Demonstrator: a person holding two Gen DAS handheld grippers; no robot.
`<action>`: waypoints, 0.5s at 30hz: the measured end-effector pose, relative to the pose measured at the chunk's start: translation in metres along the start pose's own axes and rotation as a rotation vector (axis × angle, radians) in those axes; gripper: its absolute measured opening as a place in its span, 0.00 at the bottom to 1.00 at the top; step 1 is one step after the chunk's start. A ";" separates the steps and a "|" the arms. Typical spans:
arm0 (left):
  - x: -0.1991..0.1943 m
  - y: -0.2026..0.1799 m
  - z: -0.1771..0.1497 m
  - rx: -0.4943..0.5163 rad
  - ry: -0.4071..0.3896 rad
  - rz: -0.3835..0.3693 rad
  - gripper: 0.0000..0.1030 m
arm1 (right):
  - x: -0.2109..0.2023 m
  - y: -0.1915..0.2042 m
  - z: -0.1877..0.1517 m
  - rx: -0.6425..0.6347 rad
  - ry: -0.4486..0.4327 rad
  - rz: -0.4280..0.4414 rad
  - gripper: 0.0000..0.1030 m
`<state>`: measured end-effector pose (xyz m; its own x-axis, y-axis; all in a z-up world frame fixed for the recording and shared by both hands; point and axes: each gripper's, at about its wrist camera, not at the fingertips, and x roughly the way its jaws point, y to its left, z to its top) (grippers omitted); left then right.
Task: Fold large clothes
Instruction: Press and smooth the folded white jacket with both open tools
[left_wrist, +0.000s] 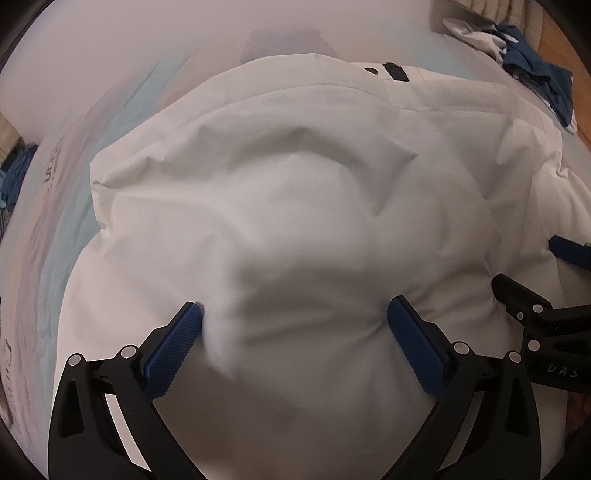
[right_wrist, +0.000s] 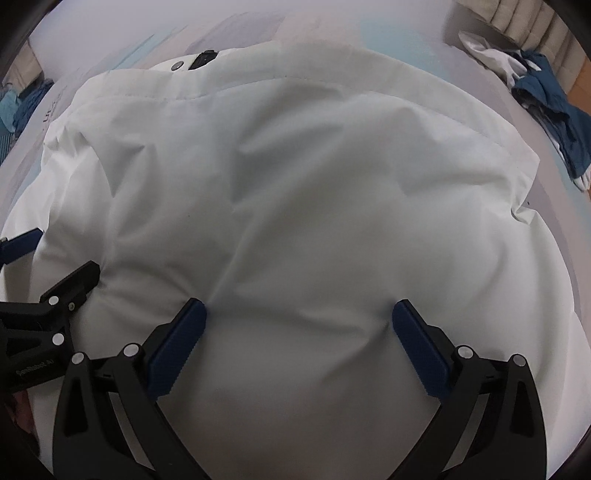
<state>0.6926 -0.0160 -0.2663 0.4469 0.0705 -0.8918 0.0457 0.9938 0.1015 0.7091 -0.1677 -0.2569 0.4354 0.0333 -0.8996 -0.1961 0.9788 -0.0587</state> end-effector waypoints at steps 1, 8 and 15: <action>-0.002 0.001 0.000 -0.005 0.000 -0.003 0.95 | -0.002 0.001 -0.001 -0.003 -0.004 -0.003 0.94; -0.054 0.013 -0.019 -0.068 -0.010 -0.042 0.94 | -0.056 -0.005 -0.016 0.032 -0.026 0.039 0.93; -0.080 -0.002 -0.071 0.019 -0.023 -0.022 0.94 | -0.088 0.011 -0.075 -0.016 -0.013 0.036 0.93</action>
<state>0.5933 -0.0171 -0.2266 0.4664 0.0464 -0.8833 0.0726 0.9932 0.0905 0.6024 -0.1751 -0.2106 0.4390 0.0712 -0.8957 -0.2261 0.9735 -0.0334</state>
